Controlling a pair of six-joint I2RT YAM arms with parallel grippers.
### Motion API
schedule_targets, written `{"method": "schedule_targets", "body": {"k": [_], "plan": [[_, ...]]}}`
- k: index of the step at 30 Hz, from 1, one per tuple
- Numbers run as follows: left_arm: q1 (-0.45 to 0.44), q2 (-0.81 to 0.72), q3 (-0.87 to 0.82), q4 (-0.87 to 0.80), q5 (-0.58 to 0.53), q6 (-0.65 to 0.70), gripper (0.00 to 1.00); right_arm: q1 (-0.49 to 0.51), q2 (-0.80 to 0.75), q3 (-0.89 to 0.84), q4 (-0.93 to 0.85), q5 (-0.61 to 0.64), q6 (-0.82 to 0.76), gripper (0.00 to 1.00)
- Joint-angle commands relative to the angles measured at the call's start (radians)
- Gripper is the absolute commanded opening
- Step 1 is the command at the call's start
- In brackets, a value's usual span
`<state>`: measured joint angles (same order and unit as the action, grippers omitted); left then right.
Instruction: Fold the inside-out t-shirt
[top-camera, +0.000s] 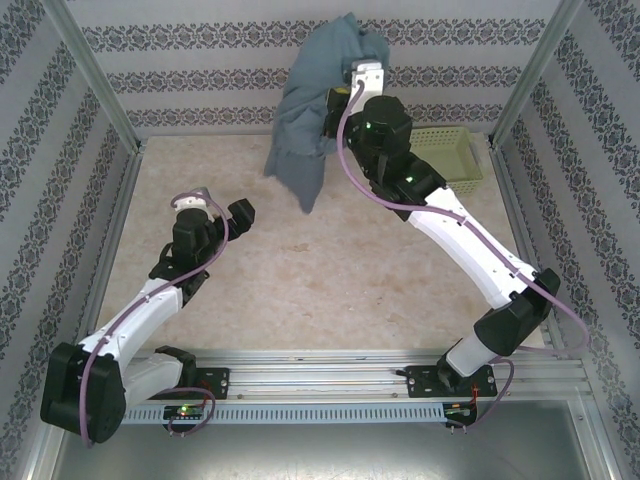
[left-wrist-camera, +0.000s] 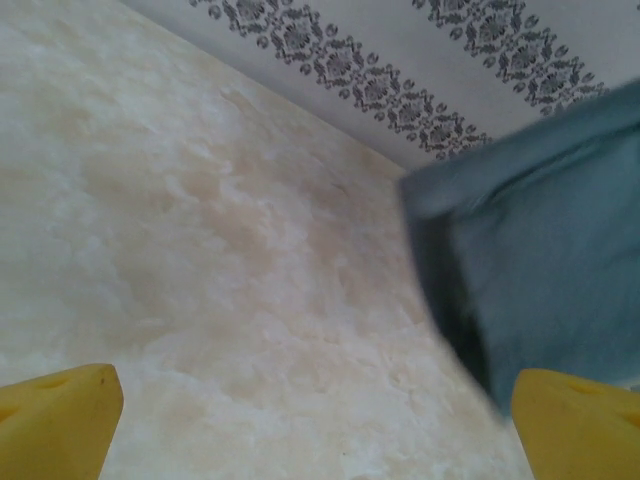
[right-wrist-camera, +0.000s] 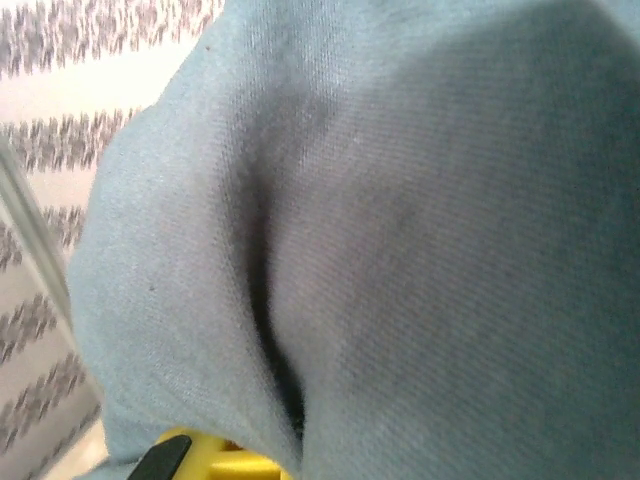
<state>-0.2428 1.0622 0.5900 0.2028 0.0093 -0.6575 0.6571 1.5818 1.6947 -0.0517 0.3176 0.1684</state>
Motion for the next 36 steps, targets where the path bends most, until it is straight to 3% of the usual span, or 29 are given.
{"method": "schedule_targets", "body": {"k": [1,3,5,8,13,17,25,30,32,34,36], "plan": [[-0.006,-0.042,-0.011,-0.086,-0.082,0.026,1.0,0.006,0.02,-0.128,-0.119,-0.11,0.115,0.07],[-0.006,-0.054,-0.016,-0.096,-0.089,0.035,1.0,-0.006,0.038,-0.201,-0.163,-0.15,0.182,0.37],[-0.006,-0.033,0.001,-0.121,-0.067,0.047,1.0,-0.019,0.064,-0.243,-0.23,-0.156,0.237,0.58],[-0.004,0.061,0.061,-0.185,-0.002,0.047,1.0,-0.053,0.097,-0.271,-0.349,-0.141,0.316,0.67],[-0.012,0.265,0.203,-0.326,0.107,0.064,0.97,-0.107,0.103,-0.367,-0.339,-0.211,0.371,0.68],[-0.085,0.364,0.314,-0.478,0.052,0.152,0.93,-0.113,0.131,-0.386,-0.338,-0.253,0.385,0.68],[-0.196,0.458,0.331,-0.509,0.096,0.171,0.89,-0.1,0.217,-0.446,-0.32,-0.267,0.435,0.68],[-0.198,0.542,0.349,-0.471,0.155,0.131,0.65,-0.094,0.285,-0.473,-0.277,-0.296,0.465,0.67],[-0.197,0.564,0.364,-0.44,0.174,0.122,0.55,-0.09,0.304,-0.458,-0.283,-0.297,0.467,0.63],[-0.193,0.587,0.397,-0.439,0.178,0.119,0.39,-0.084,0.308,-0.442,-0.302,-0.239,0.445,0.53],[-0.18,0.597,0.429,-0.444,0.184,0.12,0.25,-0.08,0.303,-0.429,-0.334,-0.139,0.416,0.35]]}}
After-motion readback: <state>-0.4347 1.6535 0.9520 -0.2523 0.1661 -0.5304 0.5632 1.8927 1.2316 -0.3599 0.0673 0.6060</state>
